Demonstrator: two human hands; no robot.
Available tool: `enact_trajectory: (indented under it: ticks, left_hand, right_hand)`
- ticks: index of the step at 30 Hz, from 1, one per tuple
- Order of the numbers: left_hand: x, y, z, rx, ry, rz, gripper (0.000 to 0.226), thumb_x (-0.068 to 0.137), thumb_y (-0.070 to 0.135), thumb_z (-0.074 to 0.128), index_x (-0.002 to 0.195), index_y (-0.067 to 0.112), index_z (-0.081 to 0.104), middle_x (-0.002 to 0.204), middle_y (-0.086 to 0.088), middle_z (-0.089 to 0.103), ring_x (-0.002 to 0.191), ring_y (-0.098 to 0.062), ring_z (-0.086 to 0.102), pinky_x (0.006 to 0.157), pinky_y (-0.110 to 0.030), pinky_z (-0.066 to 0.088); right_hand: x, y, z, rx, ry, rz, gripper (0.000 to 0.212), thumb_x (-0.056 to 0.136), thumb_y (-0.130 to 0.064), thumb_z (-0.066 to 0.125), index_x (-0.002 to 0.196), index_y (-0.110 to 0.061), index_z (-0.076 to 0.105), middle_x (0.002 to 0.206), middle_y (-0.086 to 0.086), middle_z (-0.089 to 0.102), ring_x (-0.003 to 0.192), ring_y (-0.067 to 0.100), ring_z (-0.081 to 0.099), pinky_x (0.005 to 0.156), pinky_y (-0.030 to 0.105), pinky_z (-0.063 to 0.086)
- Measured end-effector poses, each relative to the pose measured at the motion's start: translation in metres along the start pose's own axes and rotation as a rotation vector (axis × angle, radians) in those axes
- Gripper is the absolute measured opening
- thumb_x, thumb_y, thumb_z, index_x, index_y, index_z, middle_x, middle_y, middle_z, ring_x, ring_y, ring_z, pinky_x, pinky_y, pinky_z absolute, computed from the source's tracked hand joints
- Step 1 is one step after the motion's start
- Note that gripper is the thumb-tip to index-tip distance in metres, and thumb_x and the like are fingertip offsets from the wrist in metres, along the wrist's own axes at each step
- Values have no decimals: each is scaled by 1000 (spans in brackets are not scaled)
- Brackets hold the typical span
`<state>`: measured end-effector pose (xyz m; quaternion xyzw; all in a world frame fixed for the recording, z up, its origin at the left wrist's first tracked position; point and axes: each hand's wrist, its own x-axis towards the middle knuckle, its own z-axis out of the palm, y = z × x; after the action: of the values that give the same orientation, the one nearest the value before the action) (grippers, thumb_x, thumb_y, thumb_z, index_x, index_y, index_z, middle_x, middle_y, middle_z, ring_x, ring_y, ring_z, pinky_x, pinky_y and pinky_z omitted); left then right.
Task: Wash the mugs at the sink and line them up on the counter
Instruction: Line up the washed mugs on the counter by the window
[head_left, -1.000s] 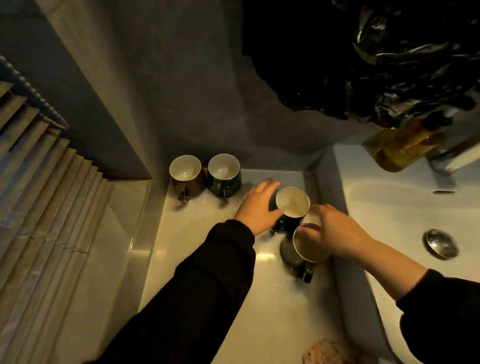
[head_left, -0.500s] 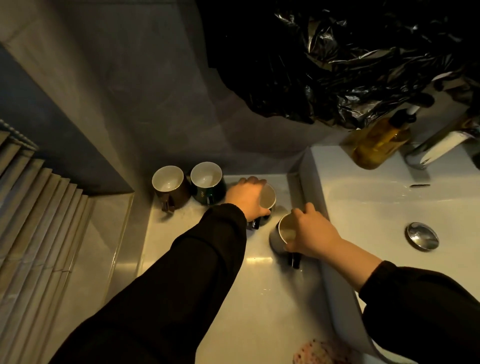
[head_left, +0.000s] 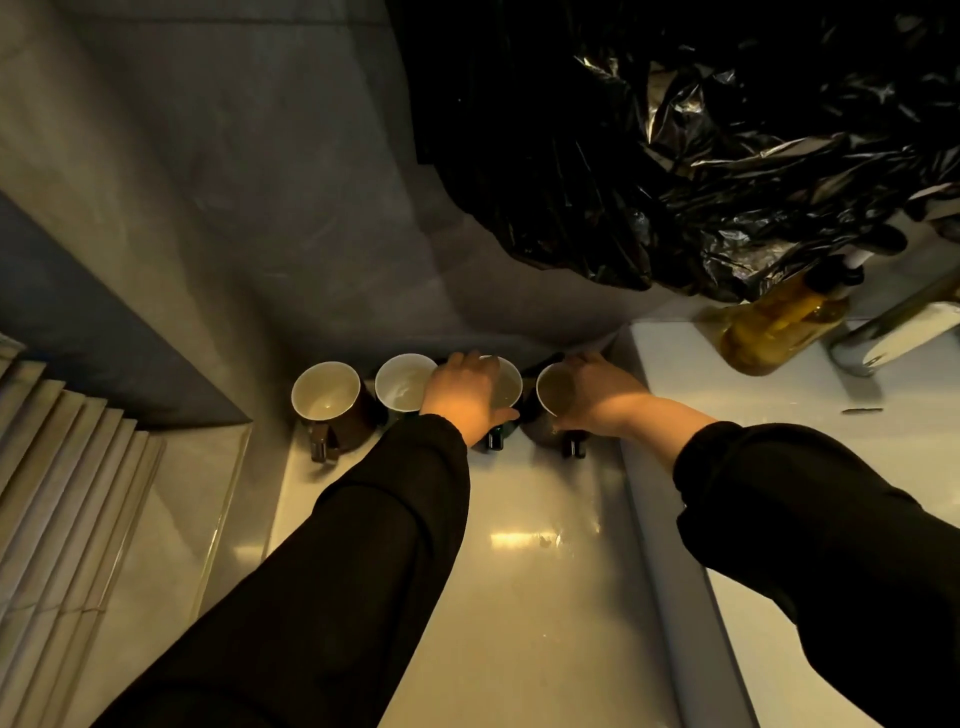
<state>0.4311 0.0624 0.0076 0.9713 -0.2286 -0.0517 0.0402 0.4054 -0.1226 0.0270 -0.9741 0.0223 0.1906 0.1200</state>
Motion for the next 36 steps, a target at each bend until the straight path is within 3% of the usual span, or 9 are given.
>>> enact_trajectory:
  ticks: [3, 10, 17, 21, 24, 28, 32, 36]
  left_hand:
    - [4, 0, 0, -2, -3, -23, 69, 84, 57, 57, 136, 16, 40, 134, -7, 48, 122, -26, 42, 94, -37, 41]
    - [1, -6, 9, -17, 71, -37, 72, 84, 58, 55, 139, 16, 37, 138, -6, 44, 123, -26, 42, 97, -37, 38]
    - [1, -8, 8, -52, 52, -19, 73, 84, 59, 56, 140, 16, 37, 141, -5, 43, 125, -26, 41, 102, -36, 34]
    - [-9, -25, 1, -61, 119, -27, 71, 84, 62, 51, 139, 19, 38, 141, -2, 43, 128, -23, 38, 104, -38, 31]
    - [-22, -56, -6, -39, 193, -87, 62, 88, 54, 50, 138, 18, 41, 141, -4, 44, 130, -24, 38, 106, -41, 33]
    - [-29, -90, -10, -66, 48, -140, 66, 86, 51, 56, 140, 18, 37, 143, -5, 41, 127, -26, 40, 106, -41, 35]
    - [-27, -91, -9, -84, -33, -121, 78, 80, 56, 61, 142, 18, 34, 141, -5, 45, 125, -26, 45, 105, -40, 38]
    - [-26, -93, -10, -127, -33, -115, 77, 80, 51, 65, 142, 18, 34, 141, -5, 45, 126, -25, 45, 104, -39, 39]
  right_hand:
    - [5, 1, 1, 13, 28, -4, 81, 71, -41, 80, 138, -15, 43, 141, 7, 40, 117, 25, 52, 93, 30, 43]
    - [13, 2, 5, 25, 63, 25, 89, 70, -44, 79, 143, -17, 36, 145, 10, 36, 131, 28, 38, 107, 34, 34]
    - [15, 3, 1, -6, 55, -3, 88, 66, -43, 81, 139, -16, 40, 139, 10, 43, 127, 27, 43, 104, 34, 39]
    - [11, 1, -4, -22, 31, -18, 89, 71, -44, 79, 143, -16, 36, 144, 9, 38, 130, 27, 40, 107, 35, 36]
    - [7, -12, -12, 11, 101, -96, 77, 82, -43, 70, 145, -18, 34, 147, 8, 38, 132, 27, 39, 106, 36, 36]
    - [8, -44, -14, -19, 137, -205, 65, 86, -45, 63, 141, -20, 39, 139, 7, 45, 124, 27, 46, 97, 36, 42]
    - [16, -70, -4, -81, 54, -165, 86, 75, -61, 68, 141, -16, 38, 141, 6, 44, 123, 26, 47, 98, 34, 42]
    - [22, -77, 3, -127, 32, -179, 89, 73, -53, 74, 141, -9, 38, 143, 10, 40, 125, 27, 46, 102, 34, 40]
